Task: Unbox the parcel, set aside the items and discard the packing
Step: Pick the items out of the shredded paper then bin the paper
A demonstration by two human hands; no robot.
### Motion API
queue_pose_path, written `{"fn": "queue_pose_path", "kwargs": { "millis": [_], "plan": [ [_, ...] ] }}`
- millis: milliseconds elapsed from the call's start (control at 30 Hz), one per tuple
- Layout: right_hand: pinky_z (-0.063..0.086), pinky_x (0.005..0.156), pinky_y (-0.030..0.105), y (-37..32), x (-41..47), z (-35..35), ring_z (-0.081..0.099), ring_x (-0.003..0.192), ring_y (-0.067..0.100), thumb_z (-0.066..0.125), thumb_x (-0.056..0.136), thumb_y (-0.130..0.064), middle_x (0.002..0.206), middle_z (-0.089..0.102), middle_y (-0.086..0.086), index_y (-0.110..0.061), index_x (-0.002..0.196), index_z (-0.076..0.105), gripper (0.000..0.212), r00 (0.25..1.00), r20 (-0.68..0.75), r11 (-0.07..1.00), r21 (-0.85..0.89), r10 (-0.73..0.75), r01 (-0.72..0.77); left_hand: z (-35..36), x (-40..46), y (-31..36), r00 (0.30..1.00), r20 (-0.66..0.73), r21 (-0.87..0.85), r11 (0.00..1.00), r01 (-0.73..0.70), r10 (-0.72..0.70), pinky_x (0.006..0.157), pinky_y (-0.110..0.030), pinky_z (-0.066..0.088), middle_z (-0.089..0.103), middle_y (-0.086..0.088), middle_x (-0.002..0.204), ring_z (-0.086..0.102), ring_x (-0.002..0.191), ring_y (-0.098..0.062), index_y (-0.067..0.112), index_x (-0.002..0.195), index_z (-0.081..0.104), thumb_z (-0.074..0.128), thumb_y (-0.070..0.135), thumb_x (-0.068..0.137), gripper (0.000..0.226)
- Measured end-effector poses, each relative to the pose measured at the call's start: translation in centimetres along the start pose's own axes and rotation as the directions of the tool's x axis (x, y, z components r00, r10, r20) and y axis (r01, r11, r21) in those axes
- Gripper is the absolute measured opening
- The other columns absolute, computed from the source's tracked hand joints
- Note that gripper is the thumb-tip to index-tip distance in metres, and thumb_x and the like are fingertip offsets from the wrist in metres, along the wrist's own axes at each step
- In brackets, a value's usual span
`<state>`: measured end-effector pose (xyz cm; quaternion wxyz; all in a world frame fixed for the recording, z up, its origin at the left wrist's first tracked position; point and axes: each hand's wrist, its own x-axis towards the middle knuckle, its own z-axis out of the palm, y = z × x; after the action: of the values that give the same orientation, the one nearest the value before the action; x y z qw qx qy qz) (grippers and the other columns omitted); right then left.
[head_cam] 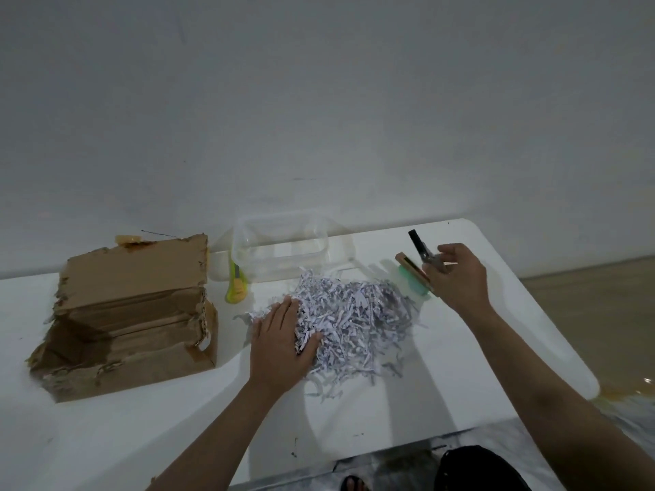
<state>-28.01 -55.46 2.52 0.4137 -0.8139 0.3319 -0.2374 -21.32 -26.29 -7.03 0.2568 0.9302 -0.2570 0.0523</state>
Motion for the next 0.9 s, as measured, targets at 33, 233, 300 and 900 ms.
{"fn": "queue_pose_path", "kwargs": {
  "millis": [33, 233, 300, 900],
  "plan": [
    [0.044, 0.077, 0.026, 0.9, 0.4, -0.4, 0.065, 0.09, 0.023, 0.073, 0.077, -0.018, 0.091, 0.064, -0.001, -0.01, 0.109, 0.06, 0.036, 0.999, -0.017, 0.999, -0.014, 0.034, -0.035, 0.0, 0.0, 0.0, 1.0, -0.002, 0.0, 1.0, -0.001, 0.001, 0.112, -0.05, 0.021, 0.042, -0.002, 0.147, 0.036, 0.138, -0.023, 0.017, 0.141, 0.042, 0.038, 0.064, 0.084, 0.074],
    [0.042, 0.086, 0.027, 4.6, 2.4, -0.5, 0.062, 0.103, 0.028, 0.077, 0.074, -0.017, 0.112, 0.068, 0.012, -0.004, 0.108, 0.067, 0.039, 0.983, -0.023, 0.978, -0.1, 0.182, -0.184, -0.1, 0.0, 0.0, 1.0, 0.009, 0.003, 1.0, -0.001, 0.001, 0.112, -0.049, 0.02, 0.04, -0.003, 0.148, 0.035, 0.138, -0.023, 0.016, 0.142, 0.041, 0.035, 0.064, 0.084, 0.075],
    [0.043, 0.09, 0.029, 5.1, 2.9, -0.2, 0.061, 0.107, 0.028, 0.077, 0.074, -0.015, 0.114, 0.067, 0.014, -0.002, 0.11, 0.067, 0.039, 0.98, -0.007, 0.975, -0.105, 0.197, -0.196, -0.1, 0.0, -0.1, 1.0, 0.023, 0.011, 1.0, -0.003, 0.002, 0.113, -0.049, 0.02, 0.038, -0.002, 0.15, 0.033, 0.139, -0.022, 0.017, 0.143, 0.039, 0.033, 0.064, 0.085, 0.075],
    [0.04, 0.105, 0.046, 5.0, -6.5, 5.0, 0.039, 0.134, 0.026, 0.048, 0.082, -0.062, 0.144, 0.043, 0.013, -0.01, 0.14, 0.037, 0.078, 0.913, 0.299, 0.955, -0.018, -0.277, 0.295, -2.5, -1.3, -0.5, 0.977, -0.068, -0.316, 0.933, 0.17, -0.201, 0.116, -0.053, 0.013, 0.005, -0.016, 0.158, -0.007, 0.146, -0.02, 0.017, 0.148, 0.027, 0.019, 0.082, 0.079, 0.095]
  ]
}}
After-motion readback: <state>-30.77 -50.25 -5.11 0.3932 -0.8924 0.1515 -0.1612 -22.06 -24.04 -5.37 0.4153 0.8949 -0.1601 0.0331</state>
